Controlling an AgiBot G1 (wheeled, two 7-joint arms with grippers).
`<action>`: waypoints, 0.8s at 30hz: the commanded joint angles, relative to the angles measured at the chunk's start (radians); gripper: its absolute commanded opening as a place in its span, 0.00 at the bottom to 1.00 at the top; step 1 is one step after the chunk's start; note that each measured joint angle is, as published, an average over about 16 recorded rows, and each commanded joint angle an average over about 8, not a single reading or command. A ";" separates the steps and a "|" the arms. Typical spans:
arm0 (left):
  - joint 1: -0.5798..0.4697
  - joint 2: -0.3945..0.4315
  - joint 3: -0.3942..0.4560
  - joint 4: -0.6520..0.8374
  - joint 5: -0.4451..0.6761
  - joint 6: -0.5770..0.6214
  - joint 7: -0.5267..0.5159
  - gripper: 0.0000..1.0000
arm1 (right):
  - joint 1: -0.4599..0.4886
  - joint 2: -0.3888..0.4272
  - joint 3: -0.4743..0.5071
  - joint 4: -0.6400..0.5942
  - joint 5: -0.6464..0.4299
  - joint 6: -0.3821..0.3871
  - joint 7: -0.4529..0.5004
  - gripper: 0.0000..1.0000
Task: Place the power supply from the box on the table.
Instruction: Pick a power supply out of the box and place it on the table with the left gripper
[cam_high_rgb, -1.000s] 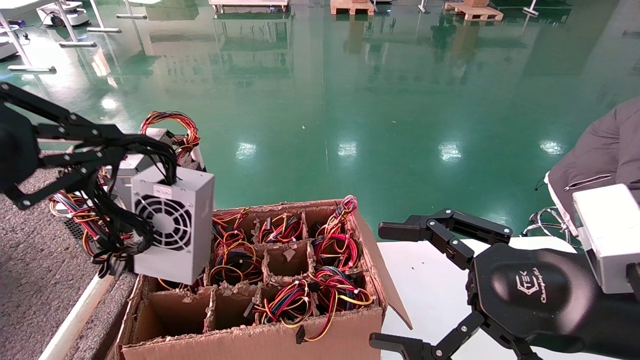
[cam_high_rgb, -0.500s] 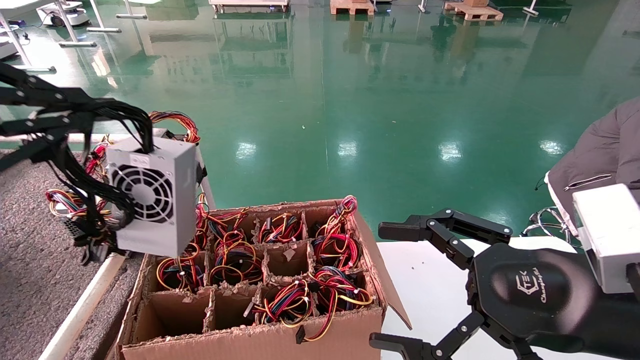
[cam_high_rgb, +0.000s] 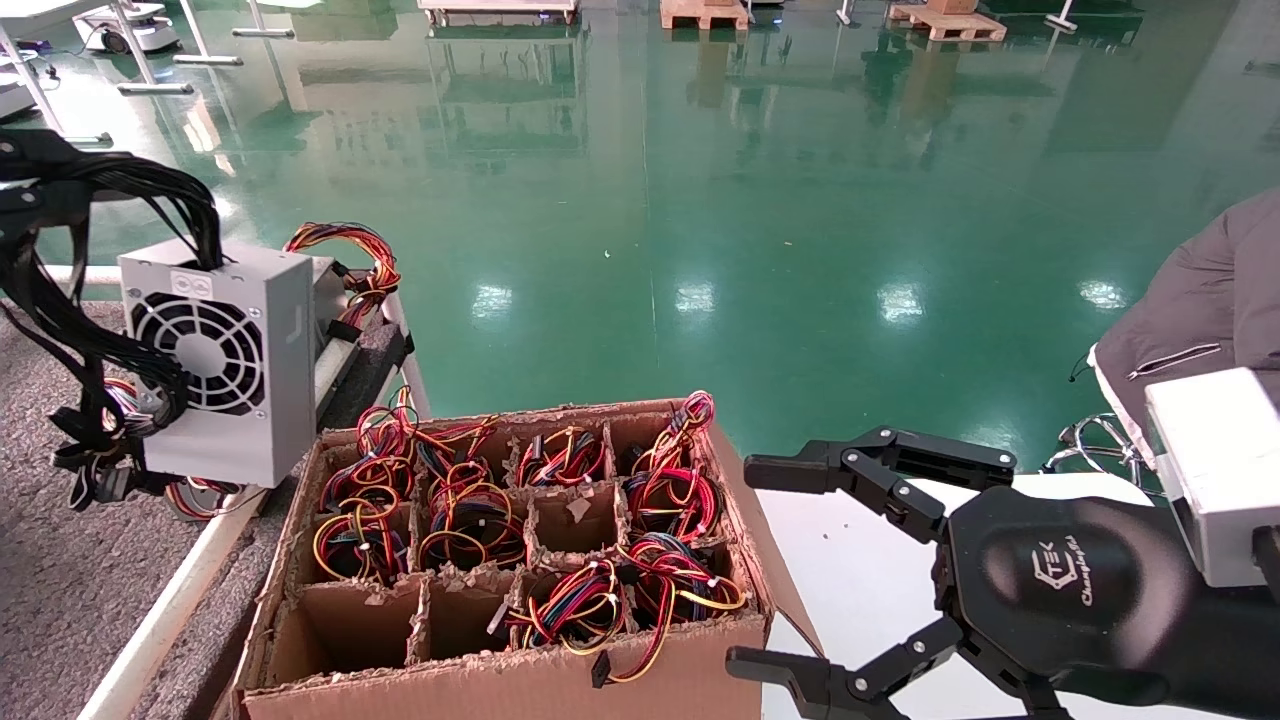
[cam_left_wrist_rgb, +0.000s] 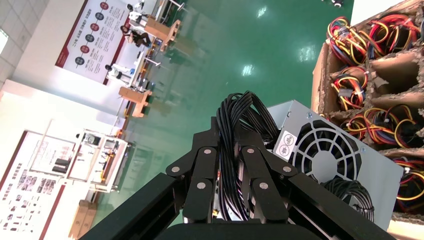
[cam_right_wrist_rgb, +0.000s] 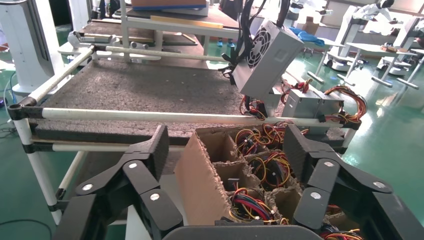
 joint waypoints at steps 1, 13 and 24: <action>0.001 -0.007 -0.003 0.000 0.001 -0.004 0.000 0.00 | 0.000 0.000 0.000 0.000 0.000 0.000 0.000 0.00; 0.012 -0.042 -0.012 -0.001 0.014 -0.022 0.001 0.00 | 0.000 0.000 0.000 0.000 0.000 0.000 0.000 0.00; 0.044 -0.106 -0.005 0.002 0.065 -0.058 -0.014 0.00 | 0.000 0.000 0.000 0.000 0.000 0.000 0.000 0.00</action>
